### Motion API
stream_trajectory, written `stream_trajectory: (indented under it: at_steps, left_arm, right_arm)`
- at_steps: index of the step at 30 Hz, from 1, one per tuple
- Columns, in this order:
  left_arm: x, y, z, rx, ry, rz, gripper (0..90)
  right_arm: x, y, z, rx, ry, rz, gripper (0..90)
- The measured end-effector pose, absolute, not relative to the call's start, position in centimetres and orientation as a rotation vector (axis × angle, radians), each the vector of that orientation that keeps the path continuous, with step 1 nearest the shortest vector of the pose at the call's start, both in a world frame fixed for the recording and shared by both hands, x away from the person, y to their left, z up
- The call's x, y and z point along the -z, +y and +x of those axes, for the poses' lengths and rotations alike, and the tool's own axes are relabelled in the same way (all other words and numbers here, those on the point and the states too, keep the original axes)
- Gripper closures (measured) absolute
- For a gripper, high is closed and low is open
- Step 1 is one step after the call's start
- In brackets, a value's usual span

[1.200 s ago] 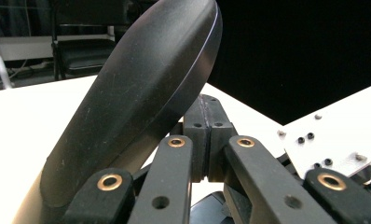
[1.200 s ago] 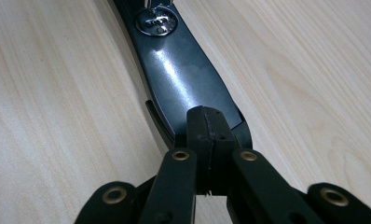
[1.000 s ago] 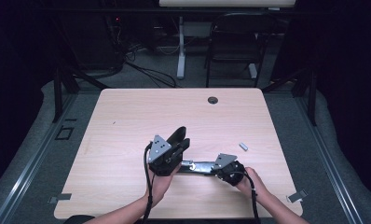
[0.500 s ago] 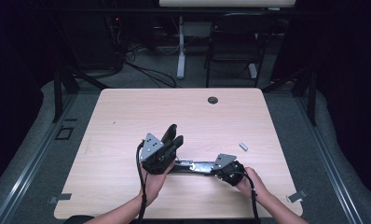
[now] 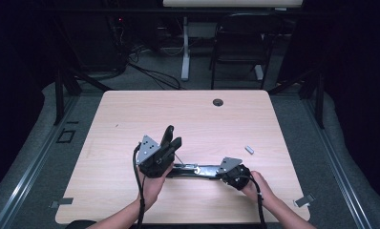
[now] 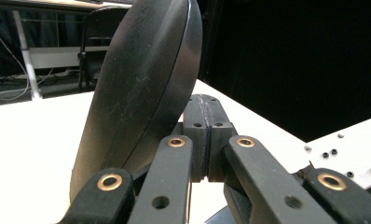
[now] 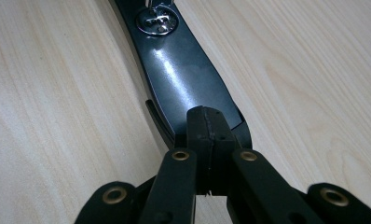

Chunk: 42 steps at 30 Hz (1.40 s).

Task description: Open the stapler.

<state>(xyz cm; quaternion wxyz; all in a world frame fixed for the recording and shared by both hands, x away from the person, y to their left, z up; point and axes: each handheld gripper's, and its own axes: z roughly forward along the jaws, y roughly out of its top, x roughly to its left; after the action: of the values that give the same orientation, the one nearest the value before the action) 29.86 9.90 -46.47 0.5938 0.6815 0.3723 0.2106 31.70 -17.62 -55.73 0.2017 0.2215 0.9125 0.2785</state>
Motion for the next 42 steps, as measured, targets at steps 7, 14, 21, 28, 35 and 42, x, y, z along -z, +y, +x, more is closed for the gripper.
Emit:
stream_trajectory:
  at_steps: [7, 14, 21, 28, 35, 42]
  left_arm:
    - [46.3, 10.6, 29.8, -0.496, 0.881, 1.571, 90.0]
    - [46.3, 11.1, 29.7, -0.506, 0.882, 1.572, 90.0]
    - [46.2, 11.6, 29.7, -0.51, 0.883, 1.574, 90.0]
    - [46.1, 11.9, 29.7, -0.523, 0.885, 1.577, 90.0]
    - [46.0, 12.7, 29.8, -0.569, 0.929, 1.534, 88.3]
    - [46.2, 16.0, 30.8, -0.551, 1.054, 1.473, 88.9]
  right_arm:
    - [55.6, -17.6, 31.7, -0.759, 2.55, 0.611, 90.0]
    - [55.7, -17.6, 31.7, -0.759, 2.547, 0.613, 90.0]
    - [55.7, -17.6, 31.7, -0.757, 2.546, 0.61, 90.0]
    - [55.7, -17.6, 31.7, -0.757, 2.546, 0.61, 90.0]
    - [55.7, -17.6, 31.7, -0.757, 2.547, 0.608, 90.0]
    - [55.6, -17.6, 31.7, -0.757, 2.548, 0.609, 90.0]
